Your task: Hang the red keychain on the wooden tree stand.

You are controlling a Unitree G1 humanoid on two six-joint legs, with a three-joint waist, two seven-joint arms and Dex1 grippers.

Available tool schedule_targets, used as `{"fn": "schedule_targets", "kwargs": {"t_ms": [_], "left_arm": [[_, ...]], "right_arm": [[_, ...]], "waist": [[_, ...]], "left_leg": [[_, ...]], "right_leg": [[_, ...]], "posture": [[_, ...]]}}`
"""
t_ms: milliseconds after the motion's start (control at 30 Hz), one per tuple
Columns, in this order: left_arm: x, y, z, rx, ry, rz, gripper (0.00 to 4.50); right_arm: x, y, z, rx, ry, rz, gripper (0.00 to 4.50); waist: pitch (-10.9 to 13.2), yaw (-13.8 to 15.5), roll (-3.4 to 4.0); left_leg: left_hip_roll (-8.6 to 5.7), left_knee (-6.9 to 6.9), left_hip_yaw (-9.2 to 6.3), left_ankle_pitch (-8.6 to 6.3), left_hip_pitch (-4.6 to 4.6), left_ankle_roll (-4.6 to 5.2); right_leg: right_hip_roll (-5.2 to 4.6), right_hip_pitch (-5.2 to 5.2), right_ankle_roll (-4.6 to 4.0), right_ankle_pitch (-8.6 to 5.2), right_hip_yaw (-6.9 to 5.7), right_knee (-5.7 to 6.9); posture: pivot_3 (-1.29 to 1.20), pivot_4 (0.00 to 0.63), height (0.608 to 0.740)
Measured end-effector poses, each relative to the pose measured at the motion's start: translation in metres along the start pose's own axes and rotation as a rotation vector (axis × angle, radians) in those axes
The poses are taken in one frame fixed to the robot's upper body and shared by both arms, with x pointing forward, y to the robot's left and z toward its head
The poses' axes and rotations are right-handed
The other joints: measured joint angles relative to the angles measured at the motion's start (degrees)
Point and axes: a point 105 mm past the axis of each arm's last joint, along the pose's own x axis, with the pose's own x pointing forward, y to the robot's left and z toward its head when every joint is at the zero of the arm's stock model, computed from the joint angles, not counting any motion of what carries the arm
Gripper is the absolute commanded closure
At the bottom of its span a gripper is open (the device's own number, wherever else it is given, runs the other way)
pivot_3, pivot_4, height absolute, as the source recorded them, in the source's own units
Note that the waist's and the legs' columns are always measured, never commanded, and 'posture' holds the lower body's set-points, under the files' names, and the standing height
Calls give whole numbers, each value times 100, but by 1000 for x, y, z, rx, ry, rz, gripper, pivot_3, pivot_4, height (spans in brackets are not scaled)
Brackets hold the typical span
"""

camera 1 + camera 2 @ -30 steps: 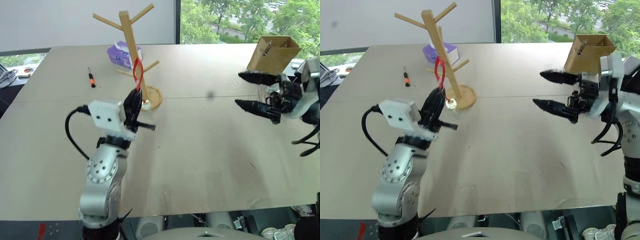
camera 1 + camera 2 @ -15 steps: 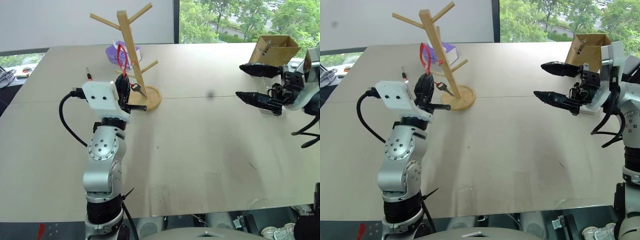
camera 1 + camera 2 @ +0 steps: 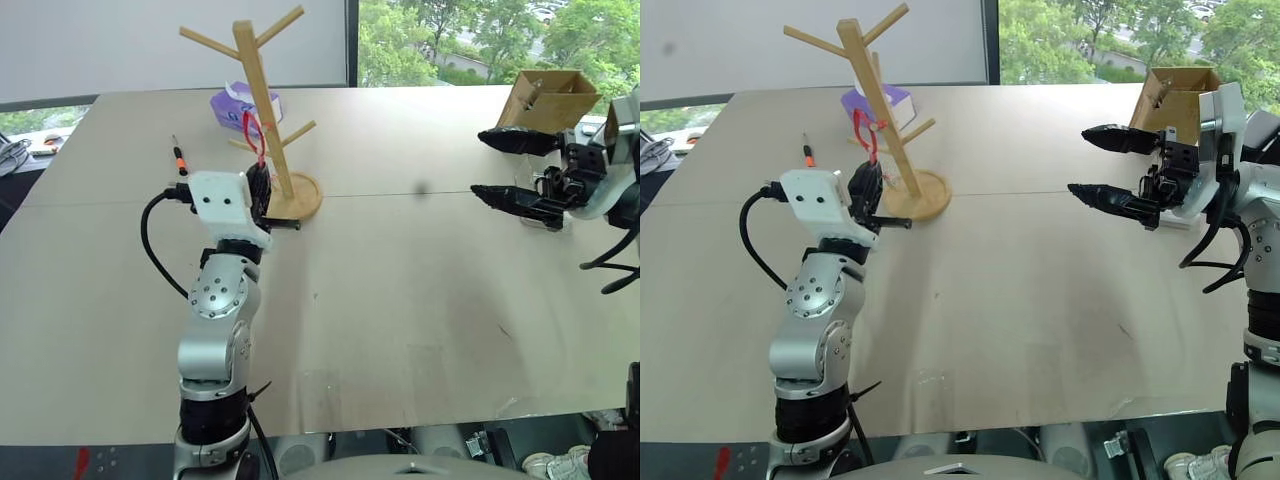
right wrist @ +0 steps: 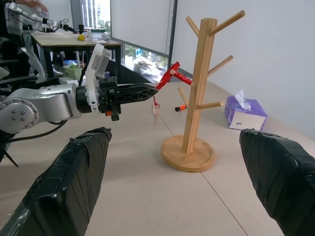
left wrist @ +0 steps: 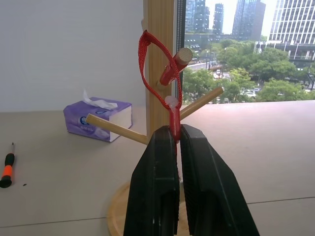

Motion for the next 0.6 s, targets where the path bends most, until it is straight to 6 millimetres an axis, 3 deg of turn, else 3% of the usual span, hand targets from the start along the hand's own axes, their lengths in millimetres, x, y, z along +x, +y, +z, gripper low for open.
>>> {"fn": "schedule_targets", "kwargs": {"t_ms": [267, 600], "left_arm": [[-10, -2, 2, -11, -13, -4, 4426], [-6, -6, 4, -2, -25, -28, 4426]], "right_arm": [[0, 0, 0, 1, -2, 0, 0], [2, 0, -1, 5, -12, 0, 0]], "waist": [[0, 2, 0], [0, 3, 0]], "left_leg": [[1, 0, -1, 0, 0, 0], [0, 0, 0, 0, 0, 0]], "right_leg": [[0, 0, 0, 0, -1, 0], [0, 0, 0, 0, -1, 0]], "posture": [[0, 150, 740], [0, 150, 740]]}}
